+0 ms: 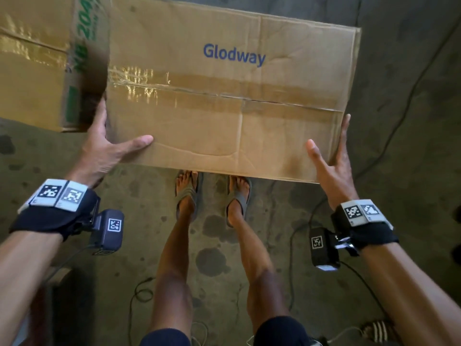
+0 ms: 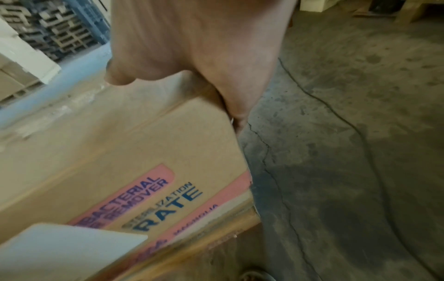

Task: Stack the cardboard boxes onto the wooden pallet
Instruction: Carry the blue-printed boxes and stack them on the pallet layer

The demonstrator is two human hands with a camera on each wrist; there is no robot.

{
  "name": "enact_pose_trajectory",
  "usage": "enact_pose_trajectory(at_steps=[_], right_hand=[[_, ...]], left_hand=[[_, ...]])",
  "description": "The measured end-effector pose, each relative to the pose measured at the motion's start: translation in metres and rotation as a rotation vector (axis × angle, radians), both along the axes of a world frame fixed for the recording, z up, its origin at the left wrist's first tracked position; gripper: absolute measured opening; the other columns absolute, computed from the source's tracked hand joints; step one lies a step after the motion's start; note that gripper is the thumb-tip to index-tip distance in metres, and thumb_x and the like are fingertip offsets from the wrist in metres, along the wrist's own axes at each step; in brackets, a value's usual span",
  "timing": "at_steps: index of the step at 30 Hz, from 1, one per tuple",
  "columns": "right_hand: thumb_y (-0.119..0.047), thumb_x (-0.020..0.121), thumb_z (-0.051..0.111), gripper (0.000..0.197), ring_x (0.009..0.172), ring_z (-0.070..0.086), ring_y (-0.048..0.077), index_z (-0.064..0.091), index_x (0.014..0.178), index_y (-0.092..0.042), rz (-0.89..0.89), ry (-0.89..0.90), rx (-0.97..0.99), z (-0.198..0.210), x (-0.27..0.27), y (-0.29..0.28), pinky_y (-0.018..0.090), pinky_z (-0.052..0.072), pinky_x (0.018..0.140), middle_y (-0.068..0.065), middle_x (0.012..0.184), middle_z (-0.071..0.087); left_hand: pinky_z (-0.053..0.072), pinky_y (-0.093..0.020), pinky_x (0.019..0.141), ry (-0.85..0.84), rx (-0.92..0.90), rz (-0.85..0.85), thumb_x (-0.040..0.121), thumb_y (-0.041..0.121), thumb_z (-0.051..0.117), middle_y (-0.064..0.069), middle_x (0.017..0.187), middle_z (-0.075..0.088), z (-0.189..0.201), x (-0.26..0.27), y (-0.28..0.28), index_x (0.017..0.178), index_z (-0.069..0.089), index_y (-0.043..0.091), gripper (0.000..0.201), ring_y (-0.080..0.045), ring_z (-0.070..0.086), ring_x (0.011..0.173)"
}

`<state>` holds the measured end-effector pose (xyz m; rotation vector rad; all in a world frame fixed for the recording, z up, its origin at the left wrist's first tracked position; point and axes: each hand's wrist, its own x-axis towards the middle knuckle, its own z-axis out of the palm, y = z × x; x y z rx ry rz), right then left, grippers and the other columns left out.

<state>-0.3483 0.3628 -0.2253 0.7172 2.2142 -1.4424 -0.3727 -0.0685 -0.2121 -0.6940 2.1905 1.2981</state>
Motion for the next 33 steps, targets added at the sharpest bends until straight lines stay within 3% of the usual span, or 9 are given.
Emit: enact_pose_trajectory(at_steps=[6,8,10,13,15,21,24,28,33], right_hand=[[-0.064,0.078,0.07,0.094,0.139,0.043,0.017,0.011,0.15,-0.063,0.026,-0.013,-0.091,0.058,-0.007,0.015,0.056,0.044,0.109,-0.006,0.161,0.029],[-0.057,0.079,0.075,0.096,0.137,0.045,0.017,0.012,0.15,-0.063,0.028,-0.022,-0.1,0.087,-0.001,0.019,0.053,0.046,0.107,-0.007,0.159,0.031],[-0.049,0.081,0.078,0.097,0.132,0.047,0.015,0.011,0.151,-0.062,0.04,-0.018,-0.094,0.122,0.008,0.022,0.043,0.053,0.099,-0.009,0.156,0.033],[-0.039,0.081,0.075,0.099,0.118,0.05,0.001,0.008,0.152,-0.06,0.068,-0.021,-0.103,0.182,0.023,0.025,0.016,0.057,0.071,-0.013,0.148,0.035],[-0.04,0.081,0.074,0.1,0.113,0.049,-0.001,0.007,0.152,-0.06,0.08,-0.022,-0.114,0.226,0.034,0.026,0.011,0.054,0.065,-0.015,0.144,0.034],[-0.063,0.072,0.077,0.108,0.114,0.052,0.004,0.003,0.151,-0.061,0.183,0.017,-0.118,0.331,0.057,0.017,0.024,0.058,0.076,-0.013,0.142,0.035],[-0.057,0.076,0.076,0.105,0.112,0.05,0.004,0.003,0.151,-0.06,0.257,0.038,-0.122,0.366,0.056,-0.002,0.032,0.054,0.086,-0.011,0.142,0.032],[-0.056,0.073,0.079,0.108,0.119,0.048,0.014,0.005,0.152,-0.056,0.36,0.041,-0.12,0.395,0.054,-0.043,0.02,0.049,0.076,-0.012,0.141,0.03],[-0.044,0.071,0.078,0.103,0.127,0.047,0.012,0.016,0.154,-0.051,0.454,0.115,-0.092,0.408,0.051,-0.107,0.01,0.049,0.083,-0.012,0.147,0.037]], left_hand=[[0.042,-0.022,0.094,0.036,0.04,0.093,0.052,0.06,0.08,0.009,0.143,0.047,0.062,0.025,0.009,0.153,0.024,0.046,0.116,-0.009,0.052,0.12],[0.042,-0.026,0.095,0.043,0.045,0.148,0.05,0.061,0.08,0.006,0.142,0.049,0.094,0.039,0.017,0.152,0.025,0.046,0.118,-0.014,0.052,0.122],[0.044,-0.034,0.098,0.046,0.06,0.198,0.048,0.061,0.081,0.005,0.14,0.052,0.132,0.051,0.022,0.15,0.029,0.049,0.116,-0.018,0.053,0.122],[0.046,-0.041,0.101,0.068,0.079,0.253,0.046,0.061,0.084,0.005,0.136,0.058,0.197,0.067,0.028,0.147,0.033,0.052,0.114,-0.017,0.059,0.119],[0.047,-0.043,0.102,0.084,0.105,0.286,0.043,0.059,0.085,0.007,0.132,0.061,0.242,0.079,0.029,0.145,0.035,0.055,0.114,-0.012,0.061,0.114],[0.05,-0.044,0.098,0.096,0.163,0.385,0.035,0.059,0.088,0.008,0.125,0.064,0.351,0.121,0.017,0.126,0.042,0.067,0.102,-0.014,0.063,0.11],[0.052,-0.042,0.094,0.134,0.181,0.465,0.043,0.053,0.094,0.01,0.119,0.066,0.385,0.151,0.004,0.121,0.046,0.066,0.093,-0.014,0.064,0.108],[0.052,-0.035,0.082,0.149,0.164,0.613,0.059,0.031,0.092,0.008,0.112,0.065,0.414,0.194,-0.017,0.143,0.039,0.047,0.1,-0.023,0.063,0.11],[0.04,-0.054,0.105,0.096,0.182,0.755,0.031,0.054,0.091,-0.002,0.139,0.055,0.434,0.246,-0.062,0.152,0.029,0.045,0.136,-0.027,0.052,0.123]])
